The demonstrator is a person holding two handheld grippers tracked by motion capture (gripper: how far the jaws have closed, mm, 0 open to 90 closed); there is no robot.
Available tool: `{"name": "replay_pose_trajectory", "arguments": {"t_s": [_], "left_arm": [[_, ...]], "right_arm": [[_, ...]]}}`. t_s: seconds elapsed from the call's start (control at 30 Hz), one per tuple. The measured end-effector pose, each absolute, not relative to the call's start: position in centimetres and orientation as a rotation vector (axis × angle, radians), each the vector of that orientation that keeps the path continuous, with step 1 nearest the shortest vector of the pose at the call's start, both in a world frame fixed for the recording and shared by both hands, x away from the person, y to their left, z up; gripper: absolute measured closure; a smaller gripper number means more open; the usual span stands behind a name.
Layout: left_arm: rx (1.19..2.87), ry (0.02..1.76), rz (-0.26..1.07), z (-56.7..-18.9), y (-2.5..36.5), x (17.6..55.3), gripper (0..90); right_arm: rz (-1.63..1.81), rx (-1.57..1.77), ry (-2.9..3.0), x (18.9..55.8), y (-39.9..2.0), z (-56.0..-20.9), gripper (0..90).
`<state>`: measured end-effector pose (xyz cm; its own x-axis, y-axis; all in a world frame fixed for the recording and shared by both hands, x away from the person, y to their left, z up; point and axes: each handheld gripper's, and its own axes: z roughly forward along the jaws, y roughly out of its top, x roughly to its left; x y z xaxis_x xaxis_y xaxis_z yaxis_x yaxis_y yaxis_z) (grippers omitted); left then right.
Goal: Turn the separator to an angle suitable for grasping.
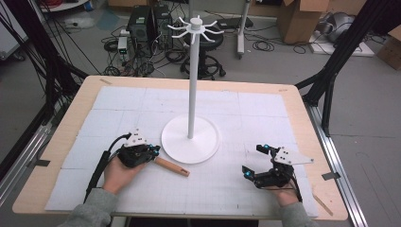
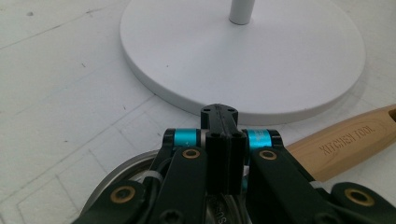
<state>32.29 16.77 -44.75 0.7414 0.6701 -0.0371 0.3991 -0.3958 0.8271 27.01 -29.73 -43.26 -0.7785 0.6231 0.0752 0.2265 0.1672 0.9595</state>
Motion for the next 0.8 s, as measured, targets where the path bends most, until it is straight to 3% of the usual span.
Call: {"name": "replay_pose_trajectory", "arguments": {"t_s": [0.8], "left_arm": [[2.079, 0.789, 0.333, -45.02, 16.30, 32.26, 89.7]], "right_arm": [[1.638, 0.811, 2.117, 27.16, -29.78, -43.33, 0.5]]}}
